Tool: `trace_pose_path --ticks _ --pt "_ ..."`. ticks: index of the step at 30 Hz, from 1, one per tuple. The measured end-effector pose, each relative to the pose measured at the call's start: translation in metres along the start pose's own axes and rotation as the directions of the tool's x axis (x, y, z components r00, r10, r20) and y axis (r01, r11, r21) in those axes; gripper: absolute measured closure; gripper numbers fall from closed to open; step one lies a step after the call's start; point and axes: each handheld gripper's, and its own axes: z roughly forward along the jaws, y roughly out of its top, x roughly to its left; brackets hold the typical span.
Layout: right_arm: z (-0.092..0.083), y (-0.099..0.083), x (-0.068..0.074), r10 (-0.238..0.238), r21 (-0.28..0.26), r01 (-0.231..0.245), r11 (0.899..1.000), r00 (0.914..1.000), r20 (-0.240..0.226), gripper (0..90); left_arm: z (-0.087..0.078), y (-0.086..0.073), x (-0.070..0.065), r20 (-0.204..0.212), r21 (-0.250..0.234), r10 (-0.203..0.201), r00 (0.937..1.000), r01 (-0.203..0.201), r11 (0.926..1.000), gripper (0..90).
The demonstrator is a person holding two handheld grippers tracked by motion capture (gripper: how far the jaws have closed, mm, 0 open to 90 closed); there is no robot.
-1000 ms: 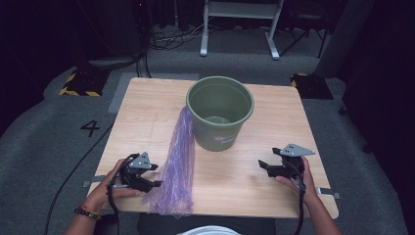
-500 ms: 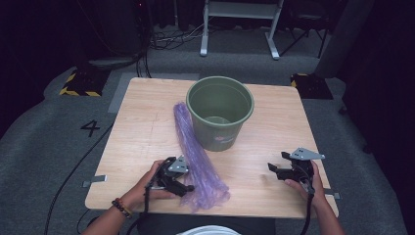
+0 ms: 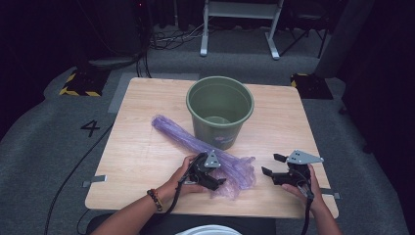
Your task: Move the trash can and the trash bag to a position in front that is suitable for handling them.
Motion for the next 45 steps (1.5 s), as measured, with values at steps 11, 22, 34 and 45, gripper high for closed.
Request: trace_pose_path --ticks 11,22,34,45 --pt "0.026 0.003 0.024 -0.084 0.010 0.085 0.996 0.9960 -0.031 48.7 -0.033 -0.002 0.005 -0.024 -0.053 0.002 0.9997 -0.003 0.9986 17.8" --pt "0.040 0.001 0.018 -0.106 0.070 0.106 0.992 0.9944 -0.002 84.4 -0.100 -0.042 0.041 -0.132 -0.120 -0.040 0.9904 0.024 0.9925 16.1" --pt "0.023 0.009 0.020 -0.050 -0.025 0.048 0.999 0.9945 -0.093 31.9 -0.110 -0.068 0.109 -0.219 -0.091 -0.074 0.9730 0.055 0.9943 26.8" --pt "0.049 0.002 0.040 -0.163 0.137 0.183 0.973 0.9760 -0.144 75.1 -0.089 -0.062 0.116 -0.162 -0.015 -0.052 0.9855 0.050 0.9986 60.5"
